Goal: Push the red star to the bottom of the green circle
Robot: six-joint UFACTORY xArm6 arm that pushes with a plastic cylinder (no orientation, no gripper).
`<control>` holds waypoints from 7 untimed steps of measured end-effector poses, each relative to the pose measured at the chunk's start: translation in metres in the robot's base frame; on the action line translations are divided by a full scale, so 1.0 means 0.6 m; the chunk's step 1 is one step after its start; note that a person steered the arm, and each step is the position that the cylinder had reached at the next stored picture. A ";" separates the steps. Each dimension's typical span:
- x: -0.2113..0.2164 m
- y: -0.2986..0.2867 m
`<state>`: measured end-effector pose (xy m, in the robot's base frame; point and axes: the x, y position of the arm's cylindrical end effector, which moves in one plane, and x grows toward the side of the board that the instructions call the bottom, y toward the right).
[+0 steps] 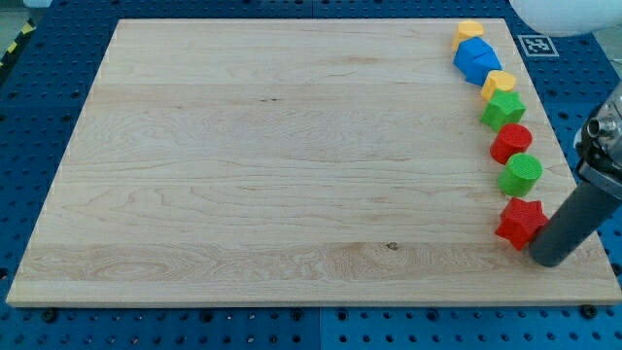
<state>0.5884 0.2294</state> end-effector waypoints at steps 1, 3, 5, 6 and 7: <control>0.012 -0.029; -0.008 -0.081; -0.057 -0.071; -0.066 -0.067; -0.077 -0.055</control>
<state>0.5420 0.1963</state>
